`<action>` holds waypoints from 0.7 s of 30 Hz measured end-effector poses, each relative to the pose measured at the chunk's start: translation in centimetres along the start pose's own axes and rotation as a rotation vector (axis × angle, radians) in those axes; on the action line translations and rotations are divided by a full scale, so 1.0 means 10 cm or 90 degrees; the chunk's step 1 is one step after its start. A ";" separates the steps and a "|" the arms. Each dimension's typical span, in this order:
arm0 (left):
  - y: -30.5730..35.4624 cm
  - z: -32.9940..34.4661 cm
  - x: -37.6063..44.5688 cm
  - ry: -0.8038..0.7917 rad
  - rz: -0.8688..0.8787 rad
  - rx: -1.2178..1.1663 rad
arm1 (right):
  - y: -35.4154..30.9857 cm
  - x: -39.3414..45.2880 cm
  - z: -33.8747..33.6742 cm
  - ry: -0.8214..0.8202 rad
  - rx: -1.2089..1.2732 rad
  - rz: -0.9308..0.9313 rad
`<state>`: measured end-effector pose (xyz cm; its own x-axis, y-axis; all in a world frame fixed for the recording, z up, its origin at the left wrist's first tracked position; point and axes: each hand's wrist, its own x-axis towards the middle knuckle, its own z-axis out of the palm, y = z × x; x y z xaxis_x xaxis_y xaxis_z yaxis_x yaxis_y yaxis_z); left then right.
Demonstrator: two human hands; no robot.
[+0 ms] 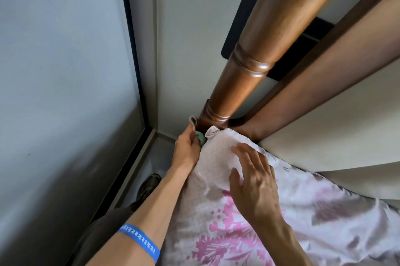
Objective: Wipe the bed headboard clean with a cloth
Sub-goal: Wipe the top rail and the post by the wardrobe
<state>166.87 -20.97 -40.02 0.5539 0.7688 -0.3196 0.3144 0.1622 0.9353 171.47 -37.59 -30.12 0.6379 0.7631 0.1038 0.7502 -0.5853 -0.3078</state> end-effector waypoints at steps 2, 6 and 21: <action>0.14 -0.03 -0.07 0.017 0.062 0.008 | -0.01 -0.01 0.01 -0.003 -0.008 0.002; 0.48 -0.02 -0.23 0.093 0.153 0.020 | -0.07 -0.06 -0.02 -0.028 -0.004 0.023; 1.79 -0.06 -1.37 0.014 0.283 -0.088 | -0.36 -0.48 -1.35 0.122 0.224 0.013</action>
<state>164.41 -28.24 -18.79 0.5941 0.7956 0.1185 -0.0562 -0.1059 0.9928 168.02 -42.85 -16.74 0.6979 0.6677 0.2590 0.6530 -0.4446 -0.6131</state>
